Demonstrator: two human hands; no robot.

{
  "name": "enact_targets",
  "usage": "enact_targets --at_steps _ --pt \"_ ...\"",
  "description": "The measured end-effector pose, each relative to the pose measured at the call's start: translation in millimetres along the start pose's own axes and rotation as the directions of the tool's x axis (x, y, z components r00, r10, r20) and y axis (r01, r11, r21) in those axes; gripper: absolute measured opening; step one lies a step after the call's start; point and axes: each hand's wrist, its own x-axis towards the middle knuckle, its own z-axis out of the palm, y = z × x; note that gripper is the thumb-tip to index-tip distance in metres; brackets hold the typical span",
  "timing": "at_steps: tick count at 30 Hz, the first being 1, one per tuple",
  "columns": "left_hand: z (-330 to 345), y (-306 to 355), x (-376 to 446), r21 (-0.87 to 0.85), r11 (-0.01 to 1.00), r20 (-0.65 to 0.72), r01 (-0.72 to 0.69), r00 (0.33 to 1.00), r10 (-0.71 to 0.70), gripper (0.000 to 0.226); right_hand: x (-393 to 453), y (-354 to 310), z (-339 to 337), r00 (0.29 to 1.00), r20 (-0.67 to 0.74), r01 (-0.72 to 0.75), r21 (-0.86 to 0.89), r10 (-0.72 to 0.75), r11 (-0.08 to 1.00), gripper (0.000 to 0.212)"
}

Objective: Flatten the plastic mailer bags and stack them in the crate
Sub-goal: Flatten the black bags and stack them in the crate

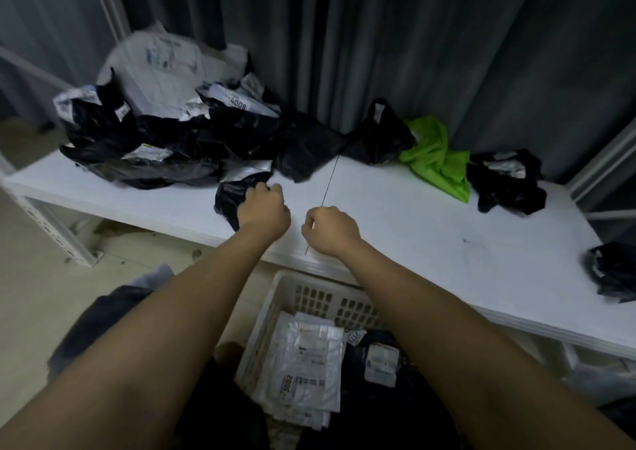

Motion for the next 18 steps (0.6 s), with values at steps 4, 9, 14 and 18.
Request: enact_targets --at_steps 4,9,14,18 --pt "-4 -20 29 0.014 0.998 -0.075 0.067 0.995 -0.066 0.055 32 -17 -10 0.999 -0.046 0.031 0.014 -0.03 0.999 0.021" --pt "11 -37 54 0.02 0.98 -0.027 0.197 0.98 -0.196 0.078 65 -22 -9 0.998 -0.056 0.021 0.034 -0.019 0.999 0.021" --pt "18 -47 66 -0.015 0.98 0.029 0.196 0.98 -0.196 0.051 85 -17 -2 0.999 -0.033 -0.008 0.075 0.01 0.997 0.021" --pt "11 -47 63 -0.102 0.983 0.003 0.152 0.988 -0.152 0.037 92 -10 -1 0.999 -0.023 -0.03 0.091 0.032 0.995 0.02"
